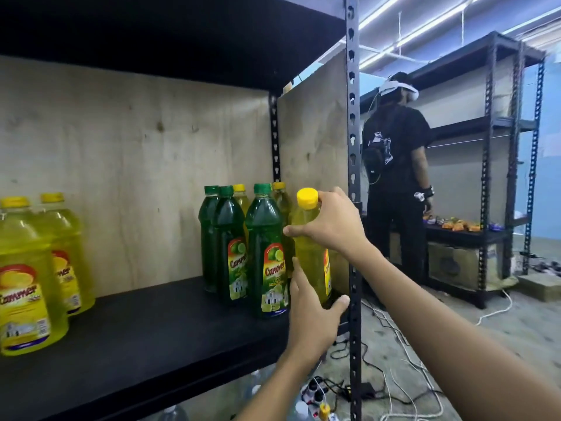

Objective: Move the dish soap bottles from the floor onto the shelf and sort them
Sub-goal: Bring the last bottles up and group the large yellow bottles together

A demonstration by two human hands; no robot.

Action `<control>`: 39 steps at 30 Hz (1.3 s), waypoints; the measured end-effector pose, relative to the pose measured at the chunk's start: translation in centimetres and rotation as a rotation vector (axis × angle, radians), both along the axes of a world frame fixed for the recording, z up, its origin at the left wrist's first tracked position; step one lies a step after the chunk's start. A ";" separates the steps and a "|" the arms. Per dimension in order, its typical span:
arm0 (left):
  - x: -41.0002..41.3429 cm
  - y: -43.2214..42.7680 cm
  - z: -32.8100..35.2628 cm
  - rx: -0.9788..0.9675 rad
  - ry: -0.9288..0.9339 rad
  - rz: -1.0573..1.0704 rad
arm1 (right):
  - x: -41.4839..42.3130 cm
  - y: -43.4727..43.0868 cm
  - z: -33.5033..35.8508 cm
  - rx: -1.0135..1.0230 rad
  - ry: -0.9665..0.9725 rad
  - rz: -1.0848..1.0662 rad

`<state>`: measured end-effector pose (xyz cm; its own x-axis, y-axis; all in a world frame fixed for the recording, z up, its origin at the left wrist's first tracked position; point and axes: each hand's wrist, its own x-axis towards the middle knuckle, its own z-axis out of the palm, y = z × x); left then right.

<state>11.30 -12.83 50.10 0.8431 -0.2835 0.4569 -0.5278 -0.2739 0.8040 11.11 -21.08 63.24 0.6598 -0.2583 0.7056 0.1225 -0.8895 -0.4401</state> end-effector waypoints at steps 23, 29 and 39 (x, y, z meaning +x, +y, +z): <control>0.3 11.3 1.3 -0.242 -0.184 -0.124 | -6.0 7.7 3.1 0.001 -0.017 0.481; 1.1 24.4 1.7 -0.206 -0.117 0.029 | -3.3 16.8 3.0 0.012 0.132 0.823; 1.6 40.8 2.2 -0.162 0.027 0.266 | 5.2 33.4 0.3 0.416 0.131 0.903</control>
<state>12.89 27.96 52.32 0.8904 0.0231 0.4547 -0.4328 -0.2669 0.8611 16.29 12.29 63.53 0.7965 0.1684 0.5807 0.6042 -0.2597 -0.7534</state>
